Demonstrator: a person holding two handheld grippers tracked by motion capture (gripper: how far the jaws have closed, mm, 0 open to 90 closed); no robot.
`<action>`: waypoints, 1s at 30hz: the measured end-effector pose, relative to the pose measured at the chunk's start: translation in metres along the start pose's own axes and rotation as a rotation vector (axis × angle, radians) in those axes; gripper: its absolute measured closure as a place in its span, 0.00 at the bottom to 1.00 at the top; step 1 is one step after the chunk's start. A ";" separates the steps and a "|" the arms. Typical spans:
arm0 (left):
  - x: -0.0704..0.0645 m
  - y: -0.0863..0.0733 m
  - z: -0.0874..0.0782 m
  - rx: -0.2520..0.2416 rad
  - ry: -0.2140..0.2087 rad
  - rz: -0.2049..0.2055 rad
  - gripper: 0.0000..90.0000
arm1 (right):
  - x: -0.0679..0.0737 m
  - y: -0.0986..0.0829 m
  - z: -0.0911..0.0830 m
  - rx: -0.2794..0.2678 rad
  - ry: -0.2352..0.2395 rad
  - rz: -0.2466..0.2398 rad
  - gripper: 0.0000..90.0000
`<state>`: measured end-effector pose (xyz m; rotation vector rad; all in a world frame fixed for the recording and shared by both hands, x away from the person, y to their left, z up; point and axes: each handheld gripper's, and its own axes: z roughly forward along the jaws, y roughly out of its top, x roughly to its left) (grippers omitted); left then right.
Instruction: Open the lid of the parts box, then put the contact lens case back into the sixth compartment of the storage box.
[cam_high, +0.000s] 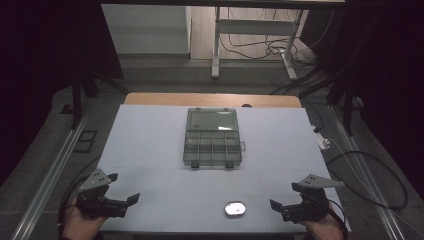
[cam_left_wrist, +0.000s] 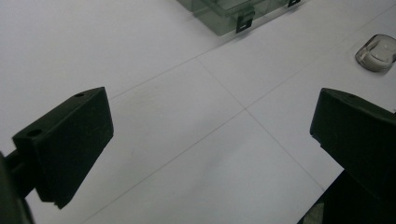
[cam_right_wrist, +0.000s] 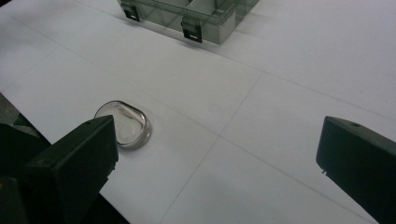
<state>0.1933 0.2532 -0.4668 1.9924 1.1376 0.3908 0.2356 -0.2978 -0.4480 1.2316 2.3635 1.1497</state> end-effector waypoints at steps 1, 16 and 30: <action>0.000 0.000 0.000 0.000 0.000 0.000 0.00 | 0.000 0.000 0.000 0.000 0.000 0.000 0.00; 0.000 -0.009 -0.007 0.002 0.015 -0.012 0.00 | 0.004 -0.005 -0.002 0.019 -0.011 -0.022 0.00; -0.001 -0.008 -0.006 0.006 0.010 0.018 0.00 | 0.007 -0.001 0.004 0.042 0.041 -0.057 0.00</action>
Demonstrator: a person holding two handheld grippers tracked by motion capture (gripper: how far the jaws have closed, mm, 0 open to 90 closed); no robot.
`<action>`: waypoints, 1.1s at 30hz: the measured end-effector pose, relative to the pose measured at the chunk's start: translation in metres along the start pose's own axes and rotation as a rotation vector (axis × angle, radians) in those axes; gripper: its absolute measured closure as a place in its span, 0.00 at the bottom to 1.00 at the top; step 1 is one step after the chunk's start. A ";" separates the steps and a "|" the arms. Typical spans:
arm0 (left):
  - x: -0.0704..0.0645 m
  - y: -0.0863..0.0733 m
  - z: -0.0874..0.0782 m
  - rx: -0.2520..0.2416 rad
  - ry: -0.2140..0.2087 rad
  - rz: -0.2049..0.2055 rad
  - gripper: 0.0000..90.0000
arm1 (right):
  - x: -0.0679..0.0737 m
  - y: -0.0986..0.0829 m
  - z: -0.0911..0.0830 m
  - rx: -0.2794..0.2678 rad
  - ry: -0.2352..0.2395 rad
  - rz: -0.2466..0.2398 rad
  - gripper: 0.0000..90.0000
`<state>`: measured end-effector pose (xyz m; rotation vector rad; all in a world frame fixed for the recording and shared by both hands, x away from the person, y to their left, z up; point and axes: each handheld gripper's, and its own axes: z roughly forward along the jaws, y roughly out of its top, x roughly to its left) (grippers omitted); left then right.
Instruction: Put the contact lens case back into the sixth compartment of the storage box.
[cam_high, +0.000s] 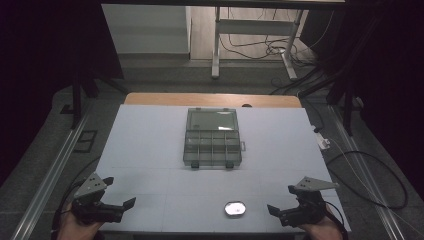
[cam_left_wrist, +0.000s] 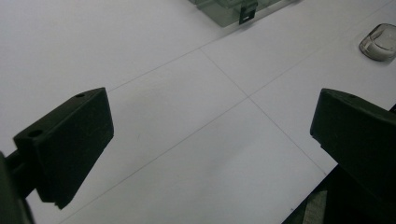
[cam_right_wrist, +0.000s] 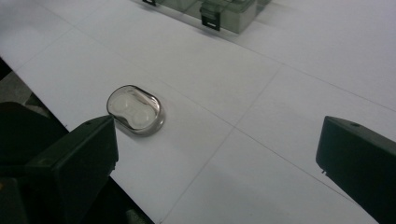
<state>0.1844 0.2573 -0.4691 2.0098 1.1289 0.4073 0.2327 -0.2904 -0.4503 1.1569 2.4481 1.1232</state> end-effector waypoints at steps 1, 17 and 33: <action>0.000 0.000 0.000 0.001 0.000 0.000 0.00 | 0.001 0.002 0.002 0.004 0.009 -0.009 0.00; 0.001 0.001 0.001 0.012 -0.001 -0.009 0.00 | 0.008 0.017 0.027 0.057 0.069 -0.030 0.00; 0.001 0.001 0.001 0.011 -0.002 -0.015 0.00 | 0.033 0.030 0.068 0.190 0.117 -0.123 0.00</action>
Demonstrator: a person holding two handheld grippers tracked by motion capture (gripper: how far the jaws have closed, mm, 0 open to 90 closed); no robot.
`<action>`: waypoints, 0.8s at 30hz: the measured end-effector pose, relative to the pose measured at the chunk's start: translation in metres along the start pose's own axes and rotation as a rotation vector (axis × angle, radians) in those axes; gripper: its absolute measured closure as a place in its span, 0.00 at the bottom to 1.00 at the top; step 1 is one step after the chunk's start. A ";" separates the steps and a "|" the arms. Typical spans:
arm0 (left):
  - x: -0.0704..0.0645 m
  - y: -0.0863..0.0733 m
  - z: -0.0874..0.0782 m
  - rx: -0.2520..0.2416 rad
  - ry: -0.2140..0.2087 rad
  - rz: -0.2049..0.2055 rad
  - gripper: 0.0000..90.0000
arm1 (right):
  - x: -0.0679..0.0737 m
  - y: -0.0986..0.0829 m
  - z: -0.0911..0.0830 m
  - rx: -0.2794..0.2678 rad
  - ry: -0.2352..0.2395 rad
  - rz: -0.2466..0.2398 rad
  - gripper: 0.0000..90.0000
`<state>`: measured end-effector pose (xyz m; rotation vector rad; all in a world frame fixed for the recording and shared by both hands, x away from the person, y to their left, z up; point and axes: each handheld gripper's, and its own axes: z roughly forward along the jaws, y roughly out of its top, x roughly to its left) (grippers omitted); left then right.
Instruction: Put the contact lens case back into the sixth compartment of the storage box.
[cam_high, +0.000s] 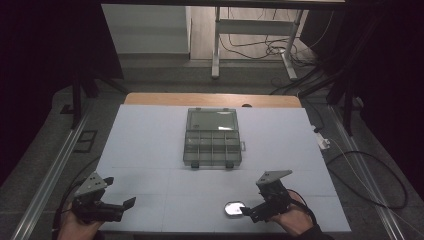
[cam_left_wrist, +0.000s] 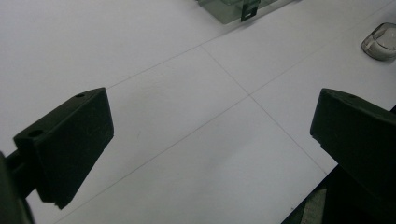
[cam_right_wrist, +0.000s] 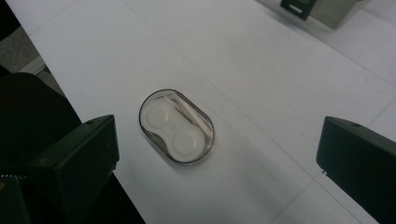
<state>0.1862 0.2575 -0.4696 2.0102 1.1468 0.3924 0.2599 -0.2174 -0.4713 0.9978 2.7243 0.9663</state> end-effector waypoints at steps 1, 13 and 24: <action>0.000 0.000 0.000 0.000 0.000 0.000 0.00 | 0.001 0.001 0.003 0.011 0.002 -0.006 0.00; 0.000 0.000 0.000 0.004 -0.001 0.000 0.00 | 0.011 0.009 0.027 0.106 0.023 -0.057 0.00; 0.001 0.000 0.001 0.005 -0.004 -0.001 0.00 | 0.019 0.012 0.052 0.193 0.033 -0.133 0.01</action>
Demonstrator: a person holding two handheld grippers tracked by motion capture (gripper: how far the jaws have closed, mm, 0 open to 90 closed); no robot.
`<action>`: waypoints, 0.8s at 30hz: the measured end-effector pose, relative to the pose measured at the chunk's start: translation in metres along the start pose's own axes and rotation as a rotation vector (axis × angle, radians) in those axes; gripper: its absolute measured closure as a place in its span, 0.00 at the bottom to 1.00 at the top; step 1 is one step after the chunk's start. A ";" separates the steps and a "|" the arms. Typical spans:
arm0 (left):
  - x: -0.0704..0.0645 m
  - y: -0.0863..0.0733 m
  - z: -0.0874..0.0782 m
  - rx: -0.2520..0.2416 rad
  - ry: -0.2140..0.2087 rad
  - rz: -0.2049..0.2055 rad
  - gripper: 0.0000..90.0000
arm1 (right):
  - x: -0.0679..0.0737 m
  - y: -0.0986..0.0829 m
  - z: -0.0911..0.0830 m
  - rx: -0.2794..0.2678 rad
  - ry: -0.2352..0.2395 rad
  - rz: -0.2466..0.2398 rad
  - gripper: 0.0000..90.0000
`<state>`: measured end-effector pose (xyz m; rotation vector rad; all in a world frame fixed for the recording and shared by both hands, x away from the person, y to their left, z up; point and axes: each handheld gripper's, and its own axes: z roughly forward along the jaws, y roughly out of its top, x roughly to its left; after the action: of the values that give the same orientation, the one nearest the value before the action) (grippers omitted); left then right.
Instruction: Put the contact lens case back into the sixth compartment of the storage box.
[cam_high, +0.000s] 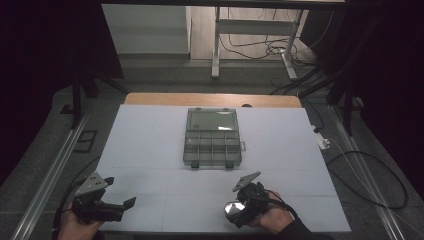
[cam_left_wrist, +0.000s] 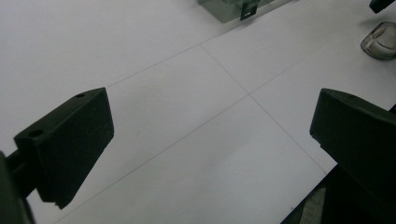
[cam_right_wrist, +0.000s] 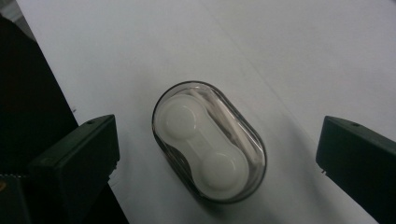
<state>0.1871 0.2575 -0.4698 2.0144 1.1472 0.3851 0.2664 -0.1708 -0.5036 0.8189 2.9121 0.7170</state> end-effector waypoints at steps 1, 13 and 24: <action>0.000 0.000 0.000 0.001 0.000 0.001 0.00 | 0.001 0.000 0.002 0.008 -0.002 -0.007 0.02; 0.000 0.000 0.000 0.005 0.001 0.004 0.01 | 0.008 0.002 0.008 0.044 -0.064 -0.122 0.29; 0.000 0.000 0.000 0.006 0.001 0.005 0.01 | 0.009 0.003 0.003 0.052 -0.042 -0.119 0.55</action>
<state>0.1874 0.2568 -0.4699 2.0229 1.1462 0.3857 0.2607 -0.1633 -0.5043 0.6501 2.9229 0.6101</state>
